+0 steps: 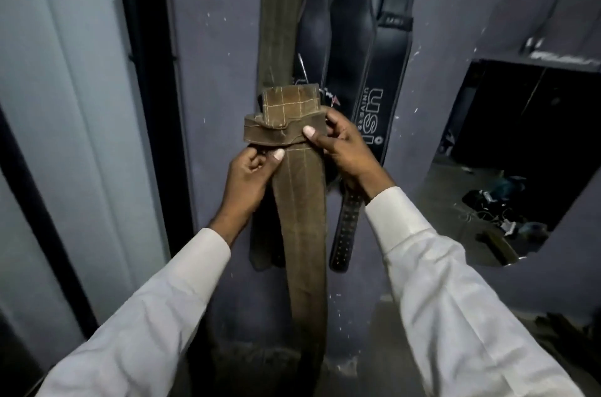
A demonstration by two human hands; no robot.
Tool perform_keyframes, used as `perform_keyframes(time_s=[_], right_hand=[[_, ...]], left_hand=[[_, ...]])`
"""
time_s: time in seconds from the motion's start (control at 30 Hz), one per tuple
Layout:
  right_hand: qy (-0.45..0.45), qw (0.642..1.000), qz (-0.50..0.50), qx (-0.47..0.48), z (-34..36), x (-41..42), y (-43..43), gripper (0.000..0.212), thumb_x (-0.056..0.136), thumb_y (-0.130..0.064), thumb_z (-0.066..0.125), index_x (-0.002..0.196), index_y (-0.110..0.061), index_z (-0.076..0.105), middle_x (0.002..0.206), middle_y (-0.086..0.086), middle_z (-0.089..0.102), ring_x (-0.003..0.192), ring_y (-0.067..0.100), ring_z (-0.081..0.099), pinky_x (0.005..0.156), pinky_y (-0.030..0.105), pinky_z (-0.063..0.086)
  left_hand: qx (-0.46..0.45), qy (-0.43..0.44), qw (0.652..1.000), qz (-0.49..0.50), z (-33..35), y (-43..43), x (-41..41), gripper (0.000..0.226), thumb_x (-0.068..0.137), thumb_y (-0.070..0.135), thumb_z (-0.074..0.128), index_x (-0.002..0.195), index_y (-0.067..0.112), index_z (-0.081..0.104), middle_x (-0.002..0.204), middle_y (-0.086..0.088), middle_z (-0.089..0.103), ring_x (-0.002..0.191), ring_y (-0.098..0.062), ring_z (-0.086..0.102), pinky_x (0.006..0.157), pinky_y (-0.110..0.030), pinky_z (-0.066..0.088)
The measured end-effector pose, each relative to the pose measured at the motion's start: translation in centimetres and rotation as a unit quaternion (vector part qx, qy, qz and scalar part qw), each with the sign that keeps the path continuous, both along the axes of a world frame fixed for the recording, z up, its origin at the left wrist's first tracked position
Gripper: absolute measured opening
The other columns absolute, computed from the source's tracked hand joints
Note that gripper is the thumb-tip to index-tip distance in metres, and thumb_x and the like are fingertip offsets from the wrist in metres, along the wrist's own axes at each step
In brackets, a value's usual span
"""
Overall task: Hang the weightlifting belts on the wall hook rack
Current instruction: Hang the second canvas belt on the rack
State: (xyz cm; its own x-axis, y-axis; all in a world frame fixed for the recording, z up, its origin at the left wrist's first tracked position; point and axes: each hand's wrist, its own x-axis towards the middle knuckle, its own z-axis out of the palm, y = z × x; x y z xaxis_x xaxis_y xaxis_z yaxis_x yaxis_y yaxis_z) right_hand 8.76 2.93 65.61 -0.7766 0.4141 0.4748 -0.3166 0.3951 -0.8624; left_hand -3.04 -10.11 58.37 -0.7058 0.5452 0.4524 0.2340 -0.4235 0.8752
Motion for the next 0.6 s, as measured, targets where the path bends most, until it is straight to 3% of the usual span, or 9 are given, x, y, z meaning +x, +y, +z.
perform_keyframes(time_s=[0.1,0.23,0.3,0.37,0.43,0.5,0.6], right_hand=[[0.068,0.997,-0.030,-0.008,3.0,0.2,-0.8,0.038,0.095,-0.002,0.061,0.132,-0.001,0.055,0.120,0.010,0.068,0.105,0.011,0.067,0.091,0.024,0.054],[0.156,0.982,-0.105,0.015,3.8,-0.3,-2.8,0.053,0.093,-0.006,0.067,0.140,-0.011,0.045,0.127,0.001,0.064,0.111,0.001,0.065,0.094,0.021,0.053],[0.174,0.976,-0.128,0.018,3.2,-0.8,-2.9,0.063,0.094,-0.012,0.066,0.148,-0.020,0.034,0.137,0.001,0.060,0.120,0.006,0.062,0.102,0.027,0.051],[0.168,0.976,-0.137,-0.006,3.0,-1.4,-2.6,0.053,0.097,-0.016,0.062,0.144,-0.020,0.037,0.133,0.006,0.062,0.119,0.015,0.064,0.103,0.036,0.052],[0.160,0.974,-0.162,-0.013,3.8,-1.7,-1.7,0.031,0.098,-0.018,0.061,0.125,-0.009,0.051,0.117,0.011,0.069,0.107,0.022,0.069,0.098,0.045,0.054],[0.165,0.970,-0.179,0.002,4.8,-2.2,-1.0,0.018,0.097,-0.014,0.061,0.109,-0.003,0.054,0.101,0.010,0.070,0.092,0.019,0.068,0.088,0.041,0.057],[0.170,0.971,-0.169,-0.003,5.7,-3.0,-1.3,0.014,0.096,-0.013,0.062,0.106,-0.005,0.055,0.096,0.009,0.069,0.088,0.017,0.067,0.080,0.036,0.056]], left_hand=[[0.066,-0.012,0.997,-0.024,4.8,1.1,0.2,0.018,0.096,0.013,0.061,0.113,0.010,0.065,0.107,-0.006,0.074,0.097,-0.016,0.071,0.084,-0.031,0.059],[0.124,-0.041,0.991,-0.016,9.3,2.5,0.8,0.023,0.091,0.024,0.068,0.105,0.006,0.065,0.097,-0.017,0.069,0.091,-0.027,0.065,0.088,-0.053,0.054],[0.138,-0.011,0.990,0.015,11.0,3.1,1.4,0.025,0.084,0.033,0.071,0.094,0.011,0.067,0.091,-0.016,0.067,0.086,-0.025,0.062,0.084,-0.054,0.054],[0.147,-0.003,0.988,0.048,12.4,3.5,1.7,0.024,0.082,0.037,0.070,0.088,0.014,0.066,0.088,-0.013,0.068,0.083,-0.023,0.063,0.084,-0.056,0.055],[0.145,-0.003,0.988,0.052,13.5,3.7,1.4,0.029,0.080,0.042,0.069,0.089,0.015,0.065,0.091,-0.015,0.070,0.084,-0.024,0.065,0.087,-0.056,0.055],[0.116,0.007,0.993,0.020,14.4,3.7,0.9,0.032,0.084,0.039,0.068,0.099,0.011,0.063,0.103,-0.021,0.071,0.092,-0.026,0.068,0.091,-0.057,0.056],[0.099,-0.007,0.995,-0.017,14.8,3.6,0.2,0.026,0.091,0.017,0.067,0.110,0.002,0.056,0.112,-0.021,0.070,0.102,-0.031,0.070,0.092,-0.052,0.057]])
